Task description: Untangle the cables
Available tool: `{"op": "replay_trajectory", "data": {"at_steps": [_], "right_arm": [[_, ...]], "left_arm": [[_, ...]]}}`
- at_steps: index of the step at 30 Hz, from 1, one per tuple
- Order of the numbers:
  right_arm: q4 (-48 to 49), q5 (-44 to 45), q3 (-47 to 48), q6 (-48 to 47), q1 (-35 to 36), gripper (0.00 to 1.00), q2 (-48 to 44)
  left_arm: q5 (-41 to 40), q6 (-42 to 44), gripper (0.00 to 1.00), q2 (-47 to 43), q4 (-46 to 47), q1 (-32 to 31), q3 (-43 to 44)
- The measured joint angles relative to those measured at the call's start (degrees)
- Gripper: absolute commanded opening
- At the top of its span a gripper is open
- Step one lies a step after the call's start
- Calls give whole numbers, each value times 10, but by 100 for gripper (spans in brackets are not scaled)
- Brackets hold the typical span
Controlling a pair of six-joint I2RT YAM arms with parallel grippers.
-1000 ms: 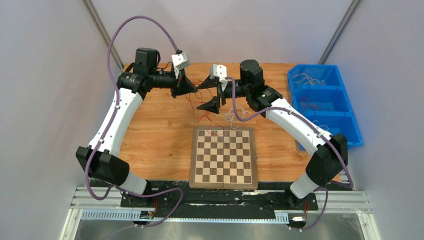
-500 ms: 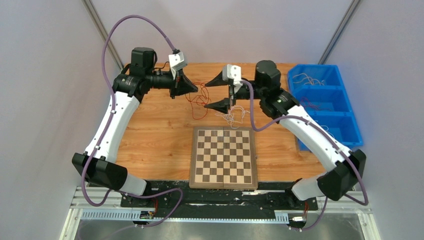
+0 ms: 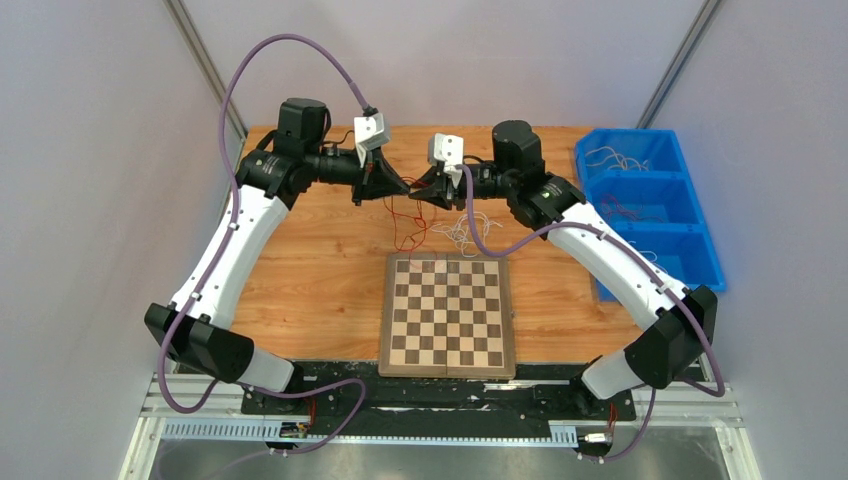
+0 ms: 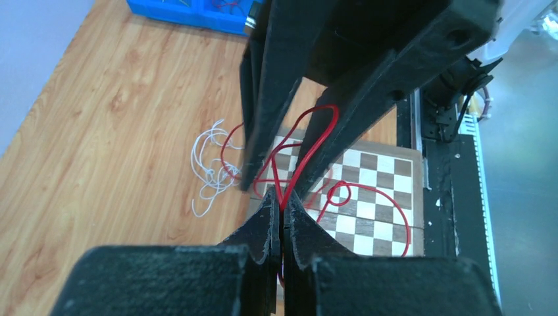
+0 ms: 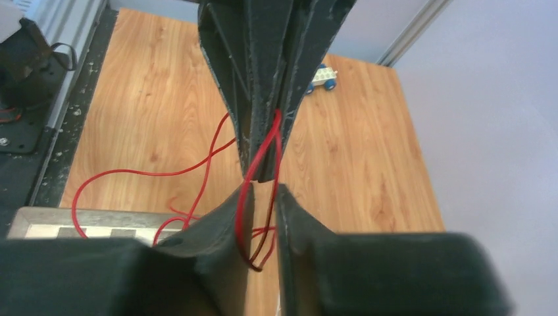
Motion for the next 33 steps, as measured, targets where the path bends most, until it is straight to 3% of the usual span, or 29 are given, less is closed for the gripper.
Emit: {"op": "replay_trajectory", "data": {"at_steps": [3, 4, 5, 6, 7, 8, 9, 11, 24, 28, 33], "right_arm": [[-13, 7, -3, -12, -2, 0, -1], [-15, 8, -3, -14, -3, 0, -2], [-15, 9, -3, -15, -6, 0, -5], [-16, 9, -3, -15, -9, 0, -8], [-16, 10, -3, -15, -16, 0, -12], [-19, 12, -3, -14, -24, 0, -17], [-23, 12, -3, -13, -38, 0, -22], [-30, 10, 0, -7, -81, 0, -30], [-152, -83, 162, -19, -533, 0, 3], [-172, -97, 216, -31, -618, 0, 62], [-192, -97, 243, -39, -668, 0, 151]], "left_arm": [[3, -5, 1, -1, 7, 0, 0], [4, -7, 7, -1, 9, -1, 0], [5, -9, 30, -2, 12, -1, 0], [4, -12, 42, -2, 16, -2, -1], [2, -17, 63, -3, 24, -2, -2], [-1, -22, 71, -4, 31, -2, -5], [-7, -33, 85, -6, 41, -3, -7], [-18, -45, 98, -9, 55, -3, -11], [-87, -120, 100, -14, 144, -3, -66], [-91, -126, 100, -8, 151, -3, -66], [-96, -127, 100, 15, 148, -3, -57]]}}
